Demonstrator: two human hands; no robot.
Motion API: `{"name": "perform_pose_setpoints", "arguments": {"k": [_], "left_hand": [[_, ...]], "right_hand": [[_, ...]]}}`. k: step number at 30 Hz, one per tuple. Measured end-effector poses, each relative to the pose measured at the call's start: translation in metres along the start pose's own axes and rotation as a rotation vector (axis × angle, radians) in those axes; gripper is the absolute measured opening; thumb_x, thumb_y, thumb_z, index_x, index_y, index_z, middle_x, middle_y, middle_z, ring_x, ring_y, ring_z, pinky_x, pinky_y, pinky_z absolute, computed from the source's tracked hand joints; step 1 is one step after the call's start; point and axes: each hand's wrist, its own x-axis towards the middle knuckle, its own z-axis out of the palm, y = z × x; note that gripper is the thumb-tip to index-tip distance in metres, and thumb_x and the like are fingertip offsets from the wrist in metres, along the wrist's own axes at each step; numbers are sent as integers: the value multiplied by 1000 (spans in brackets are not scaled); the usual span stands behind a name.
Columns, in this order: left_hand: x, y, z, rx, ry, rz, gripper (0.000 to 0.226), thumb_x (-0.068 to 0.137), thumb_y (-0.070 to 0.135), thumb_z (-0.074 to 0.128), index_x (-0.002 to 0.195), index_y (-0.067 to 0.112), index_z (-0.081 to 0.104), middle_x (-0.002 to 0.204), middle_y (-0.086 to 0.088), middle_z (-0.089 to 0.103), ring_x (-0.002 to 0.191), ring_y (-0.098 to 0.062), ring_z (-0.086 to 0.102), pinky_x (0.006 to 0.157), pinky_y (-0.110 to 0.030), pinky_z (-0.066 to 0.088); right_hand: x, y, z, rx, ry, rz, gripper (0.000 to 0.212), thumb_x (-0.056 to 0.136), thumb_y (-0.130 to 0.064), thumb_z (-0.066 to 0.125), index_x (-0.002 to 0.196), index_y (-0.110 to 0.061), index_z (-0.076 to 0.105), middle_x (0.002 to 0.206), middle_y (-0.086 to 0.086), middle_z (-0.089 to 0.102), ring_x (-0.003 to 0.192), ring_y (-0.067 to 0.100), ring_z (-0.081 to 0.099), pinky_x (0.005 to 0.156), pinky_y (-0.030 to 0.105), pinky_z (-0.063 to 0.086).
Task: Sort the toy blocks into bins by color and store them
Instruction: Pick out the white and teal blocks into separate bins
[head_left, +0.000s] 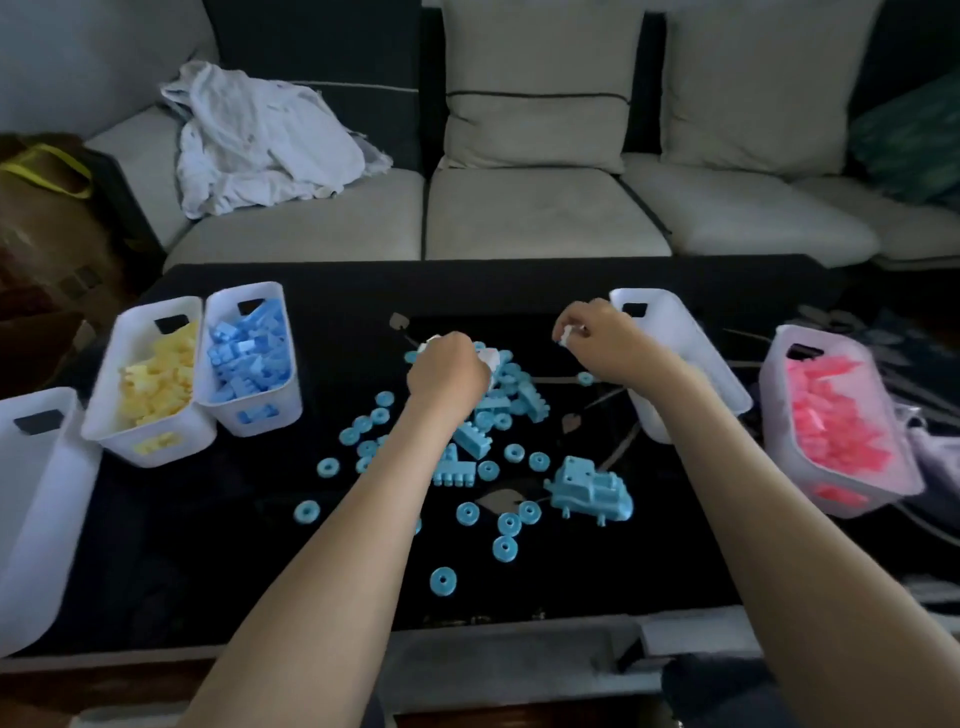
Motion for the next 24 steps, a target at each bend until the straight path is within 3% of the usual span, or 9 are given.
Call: {"name": "perform_pose_setpoints", "arguments": {"k": [2, 4, 9, 12, 14, 16, 19, 22, 24], "left_hand": [[-1, 26, 6, 44, -14, 54, 31, 93, 19, 48, 65, 10, 45, 64, -3, 48, 65, -22, 54, 69, -33, 42], [-2, 53, 10, 45, 9, 124, 24, 91, 15, 49, 68, 8, 45, 63, -1, 44, 65, -22, 51, 62, -31, 37], [-3, 124, 25, 29, -117, 320, 13, 91, 11, 45, 93, 9, 58, 78, -3, 55, 64, -17, 50, 52, -28, 37], [-3, 156, 36, 45, -213, 329, 19, 94, 10, 41, 105, 7, 56, 100, -9, 60, 81, -21, 58, 59, -26, 41], [-3, 172, 45, 40, -232, 351, 13, 95, 11, 38, 97, 9, 51, 98, -7, 56, 79, -19, 55, 59, -26, 38], [-2, 176, 54, 56, -221, 405, 14, 95, 8, 36, 90, 8, 49, 93, -7, 52, 72, -17, 49, 55, -25, 33], [-2, 174, 65, 79, -135, 507, 18, 90, 4, 42, 107, 3, 50, 105, -11, 55, 82, -23, 52, 64, -28, 34], [-1, 173, 76, 148, -82, 588, 30, 82, 7, 54, 111, 5, 45, 110, -11, 54, 99, -29, 52, 75, -34, 30], [2, 174, 80, 131, -85, 587, 33, 83, 6, 50, 115, 6, 43, 113, -10, 52, 103, -28, 49, 78, -35, 29]], "right_hand": [[-5, 30, -20, -1, 150, 77, 27, 90, -7, 39, 90, -15, 65, 99, 7, 55, 68, 18, 54, 48, 17, 34], [-8, 59, -34, 28, 212, 150, 30, 90, -8, 37, 95, -17, 65, 105, 6, 54, 66, 13, 51, 52, 17, 36], [-13, 103, -43, 82, 16, 253, 45, 96, -17, 37, 139, -26, 39, 141, 7, 40, 102, 20, 51, 74, 28, 41], [-13, 106, -51, 193, 44, 237, 47, 95, -13, 33, 138, -31, 42, 123, -3, 45, 97, 11, 51, 77, 25, 40], [-14, 107, -60, 288, 115, 244, 43, 93, -9, 33, 124, -29, 54, 116, -9, 52, 91, 7, 56, 76, 22, 41], [-18, 105, -66, 339, 144, 262, 36, 87, -4, 35, 106, -23, 60, 96, -1, 66, 74, 10, 65, 69, 24, 50], [-26, 100, -73, 237, -73, 327, 37, 81, 3, 35, 102, -18, 58, 79, 12, 71, 65, 23, 70, 71, 39, 58], [-31, 97, -70, 128, -240, 377, 35, 87, 2, 43, 119, -6, 54, 100, 20, 68, 74, 27, 68, 67, 36, 58], [-32, 98, -68, 74, -252, 366, 40, 88, -4, 45, 127, -11, 49, 104, 15, 64, 81, 24, 63, 72, 33, 54]]}}
